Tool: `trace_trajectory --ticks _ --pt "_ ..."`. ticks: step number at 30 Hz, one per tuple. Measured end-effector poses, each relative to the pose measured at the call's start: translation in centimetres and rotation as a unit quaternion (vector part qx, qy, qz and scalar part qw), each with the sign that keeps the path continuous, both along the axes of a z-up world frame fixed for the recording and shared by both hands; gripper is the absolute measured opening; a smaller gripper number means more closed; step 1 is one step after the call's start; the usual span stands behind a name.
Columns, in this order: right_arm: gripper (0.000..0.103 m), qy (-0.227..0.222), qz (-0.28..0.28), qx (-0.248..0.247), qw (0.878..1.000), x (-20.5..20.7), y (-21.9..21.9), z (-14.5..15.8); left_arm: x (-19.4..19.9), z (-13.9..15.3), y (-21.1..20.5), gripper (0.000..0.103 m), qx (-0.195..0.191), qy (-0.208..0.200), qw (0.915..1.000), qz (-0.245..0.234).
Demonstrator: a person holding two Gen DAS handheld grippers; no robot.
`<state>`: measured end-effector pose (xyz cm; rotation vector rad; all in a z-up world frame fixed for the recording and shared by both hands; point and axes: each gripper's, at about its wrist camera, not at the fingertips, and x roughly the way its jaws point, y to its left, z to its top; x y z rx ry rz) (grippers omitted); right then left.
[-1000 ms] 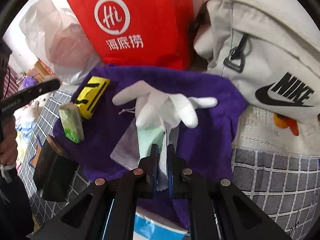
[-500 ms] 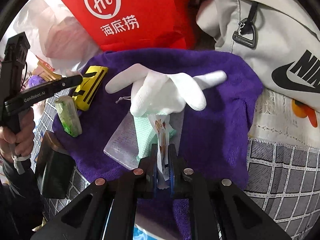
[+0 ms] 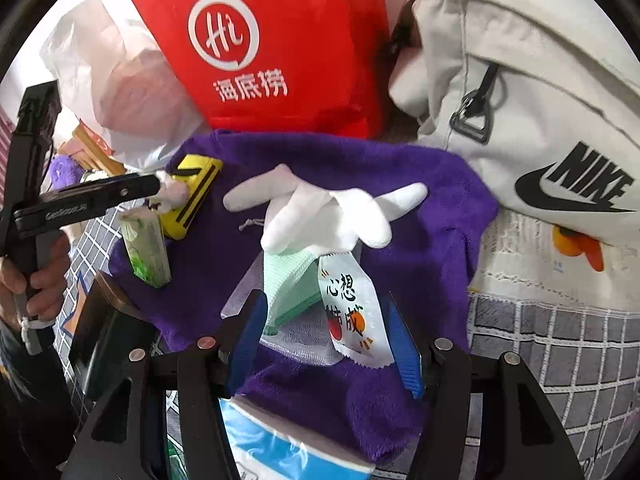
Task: Organize soft objects
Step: 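Lower both items onto the towel and open both tools, then withdraw both tools from the purple towel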
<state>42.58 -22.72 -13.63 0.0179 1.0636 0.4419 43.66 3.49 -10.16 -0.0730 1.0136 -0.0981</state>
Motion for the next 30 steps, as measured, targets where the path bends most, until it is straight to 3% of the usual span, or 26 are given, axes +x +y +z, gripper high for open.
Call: trace_trajectory --ticks 6,12,17,23,27,30 --pt "0.059 -0.039 -0.029 0.014 0.999 -2.3 -0.7 3.1 -3.3 2.4 0.9 0.057 -0.002 -0.019 0.9998 0.005" --pt "0.059 -0.083 -0.032 0.014 0.996 -7.1 -0.2 6.2 -7.8 4.0 1.5 0.057 -0.015 -0.029 0.9994 0.005" --pt "0.059 -0.080 -0.015 0.019 0.997 -11.8 1.3 7.1 -12.5 5.4 1.8 0.057 -0.019 -0.052 0.9984 -0.002" --pt "0.059 -0.083 0.017 0.032 0.996 -18.2 3.3 6.7 -17.7 5.1 0.7 0.057 0.006 -0.057 0.9982 -0.015" --pt "0.046 -0.085 0.042 0.000 0.995 -22.0 4.7 5.3 -20.7 3.9 0.9 0.057 -0.010 -0.053 0.9984 -0.016" --pt "0.034 -0.062 0.050 0.006 0.997 -23.5 5.0 3.8 -22.1 2.5 1.2 0.057 -0.023 -0.042 0.9988 -0.012"
